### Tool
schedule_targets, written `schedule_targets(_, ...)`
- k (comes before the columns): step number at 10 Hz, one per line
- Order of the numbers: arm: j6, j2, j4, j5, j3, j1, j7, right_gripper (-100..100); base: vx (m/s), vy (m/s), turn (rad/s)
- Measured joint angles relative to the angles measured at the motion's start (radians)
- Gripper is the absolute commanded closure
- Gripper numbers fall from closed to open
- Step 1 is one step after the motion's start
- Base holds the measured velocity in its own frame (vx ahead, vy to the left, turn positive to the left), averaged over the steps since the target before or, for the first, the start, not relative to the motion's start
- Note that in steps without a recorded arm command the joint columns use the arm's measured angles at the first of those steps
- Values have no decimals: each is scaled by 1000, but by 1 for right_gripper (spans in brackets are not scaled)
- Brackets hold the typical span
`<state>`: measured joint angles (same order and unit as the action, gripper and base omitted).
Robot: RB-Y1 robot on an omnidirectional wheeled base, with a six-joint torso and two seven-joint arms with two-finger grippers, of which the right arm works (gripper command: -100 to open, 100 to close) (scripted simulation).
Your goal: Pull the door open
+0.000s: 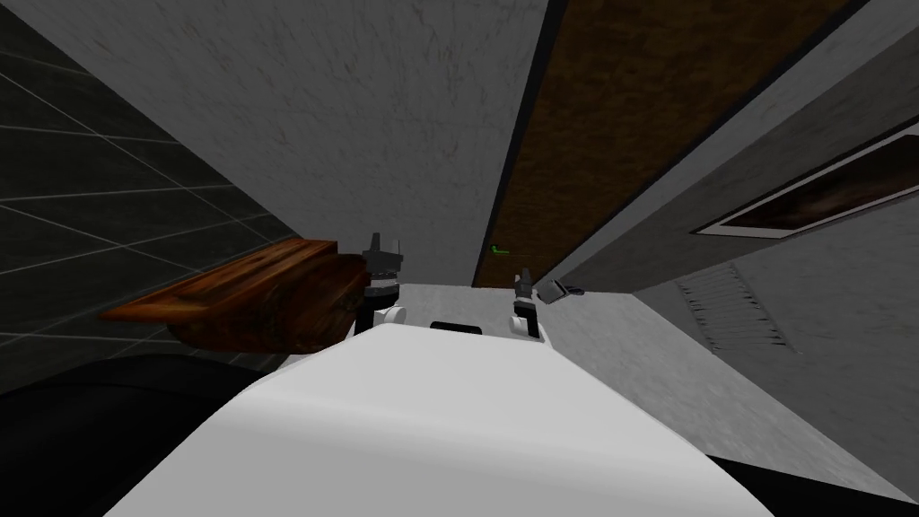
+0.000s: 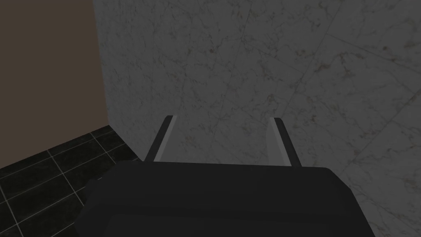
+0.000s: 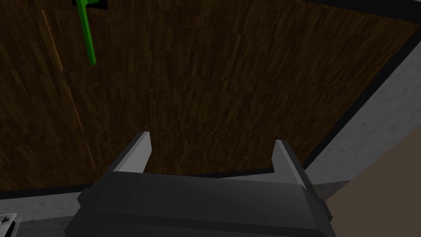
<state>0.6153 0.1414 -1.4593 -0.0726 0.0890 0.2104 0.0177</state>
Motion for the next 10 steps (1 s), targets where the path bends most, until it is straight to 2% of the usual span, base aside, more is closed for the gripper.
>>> schedule_targets(1, 4, 1, 16, -2, 2, -4, -2, -100, 40, -32, 127)
schedule_targets(4, 31, 16, 111, -16, 16, -34, -16, -100, 50, -41, 146)
schedule_targets(6, 45, 24, 168, -25, 25, -46, -26, -100, 56, -55, 224)
schedule_targets(8, 64, 35, 228, -35, 34, -64, -37, -100, 43, -50, 75)
schedule_targets(10, 80, 43, 290, -44, 44, -80, -46, -100, 64, -46, 221)
